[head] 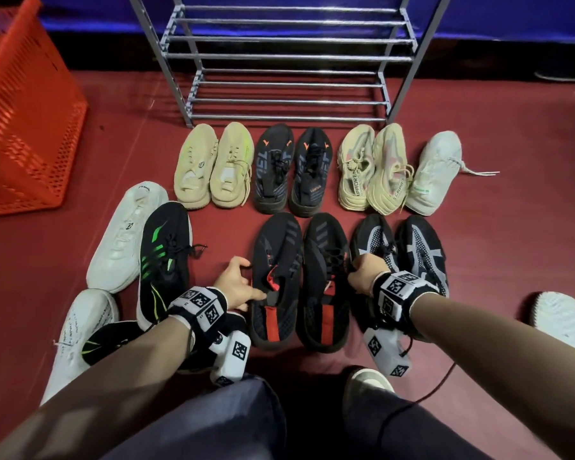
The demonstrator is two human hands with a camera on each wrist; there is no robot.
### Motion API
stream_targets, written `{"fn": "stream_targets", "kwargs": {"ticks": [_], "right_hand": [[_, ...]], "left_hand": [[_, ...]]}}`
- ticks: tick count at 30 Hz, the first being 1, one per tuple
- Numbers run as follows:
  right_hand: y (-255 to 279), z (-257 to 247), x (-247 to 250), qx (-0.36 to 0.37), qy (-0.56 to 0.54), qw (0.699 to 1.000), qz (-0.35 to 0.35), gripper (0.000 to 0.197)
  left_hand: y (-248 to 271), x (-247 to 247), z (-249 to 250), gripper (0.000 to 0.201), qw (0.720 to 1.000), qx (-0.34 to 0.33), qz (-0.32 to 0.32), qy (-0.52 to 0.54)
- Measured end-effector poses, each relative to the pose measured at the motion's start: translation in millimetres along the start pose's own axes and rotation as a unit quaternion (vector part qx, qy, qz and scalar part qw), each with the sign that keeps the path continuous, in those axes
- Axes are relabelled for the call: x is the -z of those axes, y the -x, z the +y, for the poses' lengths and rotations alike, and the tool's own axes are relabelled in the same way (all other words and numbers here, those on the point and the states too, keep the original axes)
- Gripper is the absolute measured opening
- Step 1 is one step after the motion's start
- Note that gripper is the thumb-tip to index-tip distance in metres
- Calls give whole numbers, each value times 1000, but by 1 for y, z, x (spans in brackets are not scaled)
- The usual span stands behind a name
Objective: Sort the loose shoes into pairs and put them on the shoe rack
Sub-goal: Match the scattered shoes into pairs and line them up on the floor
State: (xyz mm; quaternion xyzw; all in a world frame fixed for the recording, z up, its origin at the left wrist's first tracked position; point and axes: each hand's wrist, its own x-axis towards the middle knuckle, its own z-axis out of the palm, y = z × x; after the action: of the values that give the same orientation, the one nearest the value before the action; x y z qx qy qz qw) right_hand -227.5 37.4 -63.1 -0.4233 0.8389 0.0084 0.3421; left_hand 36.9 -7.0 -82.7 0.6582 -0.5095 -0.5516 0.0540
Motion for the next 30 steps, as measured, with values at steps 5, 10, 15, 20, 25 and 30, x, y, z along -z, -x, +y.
{"fn": "stream_targets", "kwargs": {"ticks": [5,10,15,20,25,30], "right_hand": [[-3,-4,3,14,4,1000,-14,24],[-5,-6,4,21,14,999,-21,25],[-3,-13,1,13,26,1000,-6,44],[-2,-30,5,18,41,997,60,42],[-2,-67,2,88,38,993,71,37],[5,-110,-11,153,24,987,37,29]], "left_hand": [[-1,-7,-6,80,999,-13,40,-10],[-1,-8,-8,84,998,-17,58,-12],[1,-3,-9,82,990,-31,60,-122],[5,7,-16,70,995,-48,65,-66],[7,31,-13,20,988,-66,142,-4],[18,74,-16,11,974,-92,206,-12]]}}
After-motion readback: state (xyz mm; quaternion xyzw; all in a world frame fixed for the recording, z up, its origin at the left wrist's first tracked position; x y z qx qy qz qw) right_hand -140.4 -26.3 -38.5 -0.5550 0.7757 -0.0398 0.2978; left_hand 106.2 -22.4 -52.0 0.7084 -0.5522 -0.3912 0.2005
